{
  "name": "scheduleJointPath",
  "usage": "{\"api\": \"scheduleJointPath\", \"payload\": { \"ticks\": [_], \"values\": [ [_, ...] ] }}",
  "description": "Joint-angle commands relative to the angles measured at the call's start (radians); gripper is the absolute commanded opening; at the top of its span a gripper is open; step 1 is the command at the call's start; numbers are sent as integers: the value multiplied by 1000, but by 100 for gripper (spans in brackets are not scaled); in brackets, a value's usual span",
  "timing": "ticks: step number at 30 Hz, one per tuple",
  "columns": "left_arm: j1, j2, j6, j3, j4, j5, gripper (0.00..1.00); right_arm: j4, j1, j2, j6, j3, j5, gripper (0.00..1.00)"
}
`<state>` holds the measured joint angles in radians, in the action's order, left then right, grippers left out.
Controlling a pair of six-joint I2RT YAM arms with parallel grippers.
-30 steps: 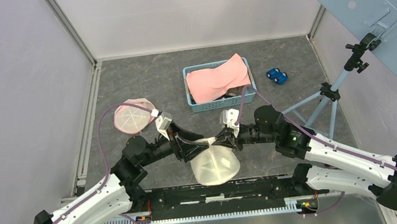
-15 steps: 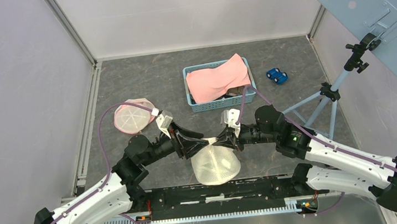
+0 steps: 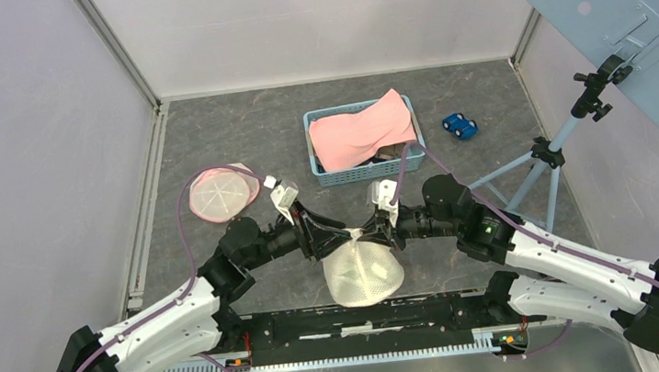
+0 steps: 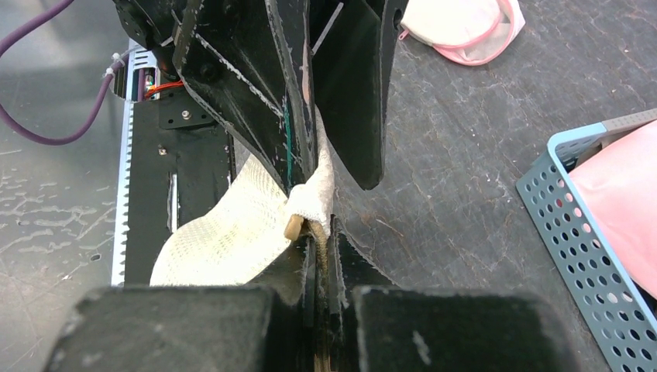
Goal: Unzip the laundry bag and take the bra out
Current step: Unzip the laundry bag at the center of the board.
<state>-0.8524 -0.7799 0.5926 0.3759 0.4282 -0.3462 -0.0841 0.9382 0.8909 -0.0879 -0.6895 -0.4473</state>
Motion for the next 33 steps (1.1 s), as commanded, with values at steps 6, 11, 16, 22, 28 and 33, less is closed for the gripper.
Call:
{"api": "scheduleJointPath", "payload": {
  "ticks": [6, 11, 16, 22, 28, 33],
  "values": [
    [-8, -64, 83, 33, 241, -25, 52, 102, 28, 22, 30, 19, -93, 0],
    [-9, -58, 89, 27, 286, -42, 51, 112, 37, 31, 30, 45, -85, 0],
    [-11, -50, 105, 31, 291, -104, 43, 96, 36, 44, 18, 48, -55, 0],
    [-13, -6, 106, 28, 275, -112, 46, 89, 37, 64, 13, 44, -59, 0],
    [-16, -8, 109, 31, 269, -109, 47, 89, 38, 72, 12, 34, -67, 0],
    [-17, -14, 131, 27, 309, -110, 46, 91, 37, 76, 11, 45, -76, 0]
  ]
}}
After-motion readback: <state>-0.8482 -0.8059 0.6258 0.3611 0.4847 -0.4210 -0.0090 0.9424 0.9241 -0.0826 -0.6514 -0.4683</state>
